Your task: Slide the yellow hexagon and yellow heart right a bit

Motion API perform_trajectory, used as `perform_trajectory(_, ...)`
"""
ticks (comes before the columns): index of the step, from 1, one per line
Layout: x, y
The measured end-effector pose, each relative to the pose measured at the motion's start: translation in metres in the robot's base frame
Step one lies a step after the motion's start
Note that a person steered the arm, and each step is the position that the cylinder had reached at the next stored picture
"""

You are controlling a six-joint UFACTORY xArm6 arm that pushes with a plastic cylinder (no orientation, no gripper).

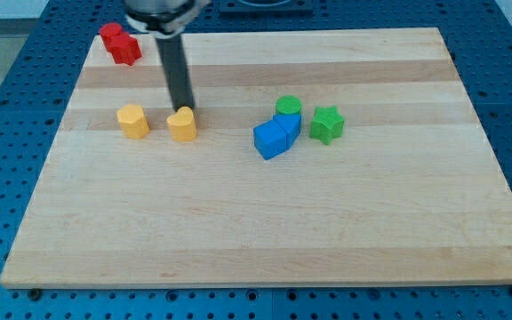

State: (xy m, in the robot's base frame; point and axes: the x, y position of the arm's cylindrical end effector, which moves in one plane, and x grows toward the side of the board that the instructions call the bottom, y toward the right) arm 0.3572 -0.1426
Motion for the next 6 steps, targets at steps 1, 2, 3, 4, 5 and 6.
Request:
perform_trajectory(1,-0.035,-0.061)
perform_trajectory(2,-0.002,-0.125)
perform_trajectory(3,0.038,-0.137)
perform_trajectory(4,0.042,-0.076)
perform_trajectory(5,0.043,-0.002)
perform_trajectory(6,0.042,0.053)
